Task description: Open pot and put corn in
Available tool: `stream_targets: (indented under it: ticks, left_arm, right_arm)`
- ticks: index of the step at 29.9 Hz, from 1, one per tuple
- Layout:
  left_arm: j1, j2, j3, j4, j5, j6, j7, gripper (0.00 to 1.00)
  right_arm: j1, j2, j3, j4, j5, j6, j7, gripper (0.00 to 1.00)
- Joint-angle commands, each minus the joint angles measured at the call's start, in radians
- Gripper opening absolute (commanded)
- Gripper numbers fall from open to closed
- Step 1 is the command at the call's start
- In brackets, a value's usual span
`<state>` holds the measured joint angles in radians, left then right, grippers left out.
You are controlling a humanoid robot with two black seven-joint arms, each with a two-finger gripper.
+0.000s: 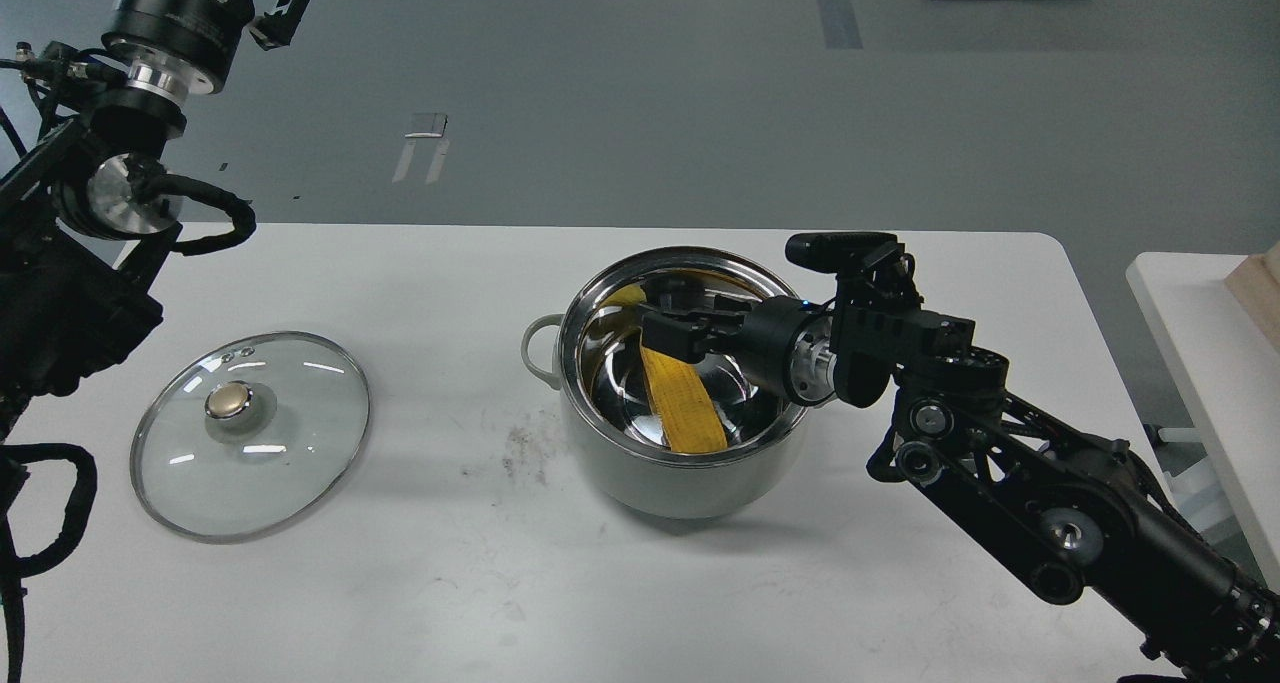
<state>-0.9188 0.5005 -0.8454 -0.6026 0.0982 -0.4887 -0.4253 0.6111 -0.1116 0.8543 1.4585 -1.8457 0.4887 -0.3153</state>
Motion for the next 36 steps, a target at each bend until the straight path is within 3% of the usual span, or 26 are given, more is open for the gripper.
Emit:
stream_targets:
  ticks: [1, 8, 15, 19, 24, 28, 36]
  left_arm:
    - [0.0, 0.004, 0.0, 0.001, 0.0, 0.0, 0.0, 0.98]
    - [0.0, 0.006, 0.0, 0.003, 0.0, 0.0, 0.0, 0.98]
    - [0.005, 0.036, 0.0, 0.009, -0.002, 0.0, 0.01, 0.98]
    - [0.008, 0.061, -0.003, 0.012, -0.006, 0.0, 0.055, 0.98]
    - [0.008, 0.059, 0.0, 0.015, -0.003, 0.0, 0.062, 0.98]
    - [0.008, 0.062, -0.004, 0.018, -0.006, 0.0, 0.059, 0.98]
    - [0.008, 0.064, -0.02, 0.02, -0.014, 0.0, 0.057, 0.98]
  right_arm:
    - [0.039, 0.01, 0.141, 0.0, 0.006, 0.0, 0.004, 0.98]
    - [0.125, 0.075, 0.547, -0.007, 0.126, 0.0, 0.077, 0.99]
    - [0.157, 0.04, 0.732, -0.157, 0.416, -0.065, 0.117, 1.0]
    - [0.165, 0.024, 0.827, -0.304, 0.733, -0.148, 0.2, 1.0]
    - [0.165, 0.0, 0.836, -0.47, 0.989, -0.176, 0.298, 1.0]
    - [0.171, -0.002, 0.836, -0.575, 1.111, -0.176, 0.314, 1.0]
    - [0.177, -0.003, 0.836, -0.592, 1.183, -0.171, 0.315, 1.0]
